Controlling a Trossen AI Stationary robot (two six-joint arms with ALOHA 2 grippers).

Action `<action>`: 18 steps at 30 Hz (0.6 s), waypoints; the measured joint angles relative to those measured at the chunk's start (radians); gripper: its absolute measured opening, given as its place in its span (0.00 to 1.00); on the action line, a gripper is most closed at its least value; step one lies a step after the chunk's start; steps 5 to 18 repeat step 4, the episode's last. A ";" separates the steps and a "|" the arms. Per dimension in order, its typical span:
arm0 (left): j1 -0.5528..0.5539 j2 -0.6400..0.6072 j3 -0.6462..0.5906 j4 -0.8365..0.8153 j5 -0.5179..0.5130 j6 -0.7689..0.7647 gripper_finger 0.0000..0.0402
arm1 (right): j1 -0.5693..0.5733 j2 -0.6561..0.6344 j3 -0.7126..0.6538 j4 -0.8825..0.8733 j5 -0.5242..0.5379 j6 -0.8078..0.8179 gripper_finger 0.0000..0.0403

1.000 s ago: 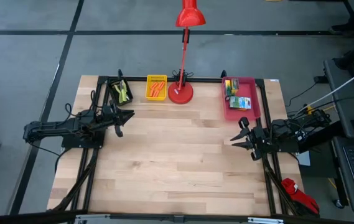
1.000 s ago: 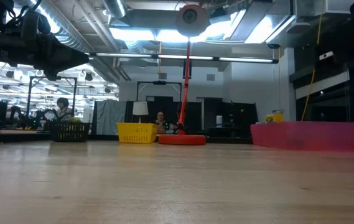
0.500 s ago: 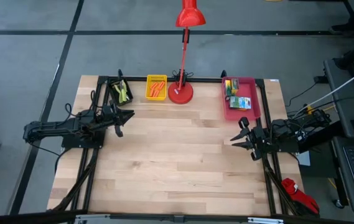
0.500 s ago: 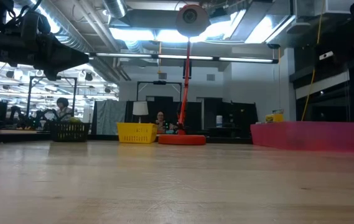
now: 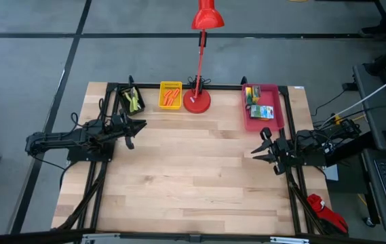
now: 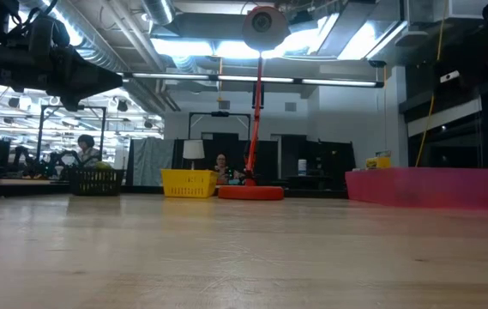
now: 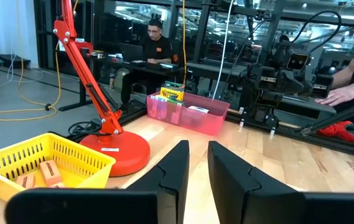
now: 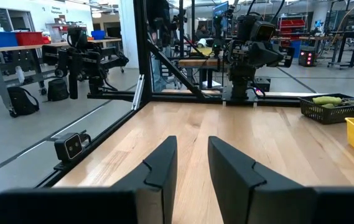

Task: Pick & Place School Supplies
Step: Return to Home Position

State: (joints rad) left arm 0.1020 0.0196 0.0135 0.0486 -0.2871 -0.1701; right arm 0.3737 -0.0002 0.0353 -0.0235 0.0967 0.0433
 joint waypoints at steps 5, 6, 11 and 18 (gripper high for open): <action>0.000 0.000 0.000 0.000 0.000 0.000 0.13 | 0.000 0.000 0.000 0.000 0.000 0.000 0.23; 0.000 0.000 0.000 0.000 0.000 0.000 0.13 | 0.000 0.000 0.000 0.000 0.000 0.000 0.23; 0.000 0.000 0.000 0.000 0.000 0.000 0.13 | 0.000 0.000 0.000 0.000 0.000 0.000 0.23; 0.000 0.000 0.000 0.000 0.000 0.000 0.13 | 0.000 0.000 0.000 0.000 0.000 0.000 0.23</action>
